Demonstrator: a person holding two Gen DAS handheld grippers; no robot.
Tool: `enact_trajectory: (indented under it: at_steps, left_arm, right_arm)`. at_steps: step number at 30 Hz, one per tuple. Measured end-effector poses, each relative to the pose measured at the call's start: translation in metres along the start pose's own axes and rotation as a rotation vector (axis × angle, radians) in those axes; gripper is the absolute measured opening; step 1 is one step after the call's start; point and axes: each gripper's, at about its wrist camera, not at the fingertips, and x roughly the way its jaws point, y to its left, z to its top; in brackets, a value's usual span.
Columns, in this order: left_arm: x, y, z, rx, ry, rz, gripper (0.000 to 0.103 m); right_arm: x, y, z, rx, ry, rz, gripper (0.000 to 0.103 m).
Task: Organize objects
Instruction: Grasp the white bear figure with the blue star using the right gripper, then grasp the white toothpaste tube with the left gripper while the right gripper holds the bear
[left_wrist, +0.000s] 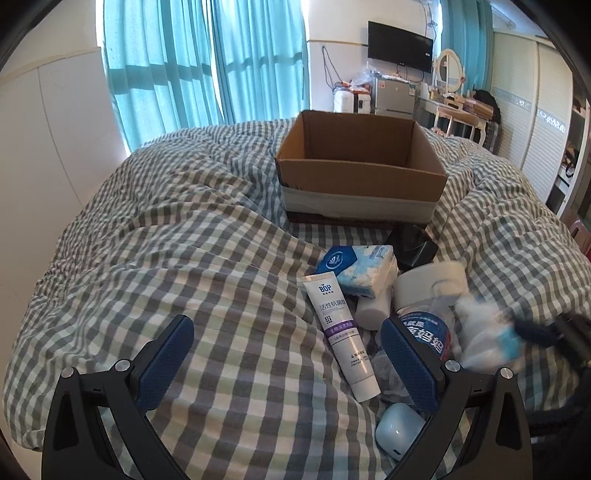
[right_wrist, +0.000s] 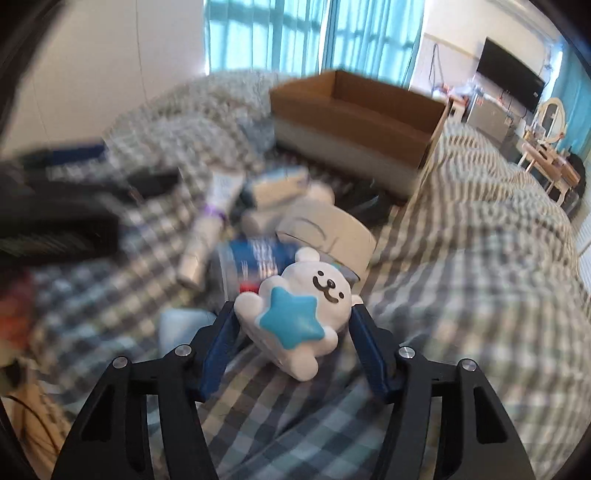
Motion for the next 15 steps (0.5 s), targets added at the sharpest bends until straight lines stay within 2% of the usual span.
enact_trajectory:
  at_steps: [2, 4, 6, 9, 12, 15]
  left_arm:
    - [0.009, -0.003, 0.001, 0.004, 0.023, -0.011, 0.095]
    - [0.017, -0.007, 0.001, 0.008, 0.043, -0.030, 0.071]
    - [0.026, -0.010, 0.002, 0.012, 0.077, -0.069, 0.062]
    - [0.038, -0.020, 0.001, 0.041, 0.121, -0.114, 0.060]
    - [0.054, -0.027, -0.002, 0.073, 0.177, -0.103, 0.060]
    - [0.072, -0.026, -0.001, 0.061, 0.232, -0.103, 0.060]
  right_arm:
    - [-0.018, -0.014, 0.008, 0.018, -0.051, -0.030, 0.061]
    - [-0.029, -0.030, 0.016, 0.056, -0.087, -0.020, 0.061]
    - [-0.034, -0.041, 0.021, 0.086, -0.104, -0.010, 0.061]
    - [-0.031, -0.050, 0.024, 0.105, -0.104, -0.003, 0.061]
    - [-0.017, -0.053, 0.024, 0.113, -0.076, 0.018, 0.061]
    - [-0.007, -0.055, 0.023, 0.115, -0.058, 0.036, 0.061]
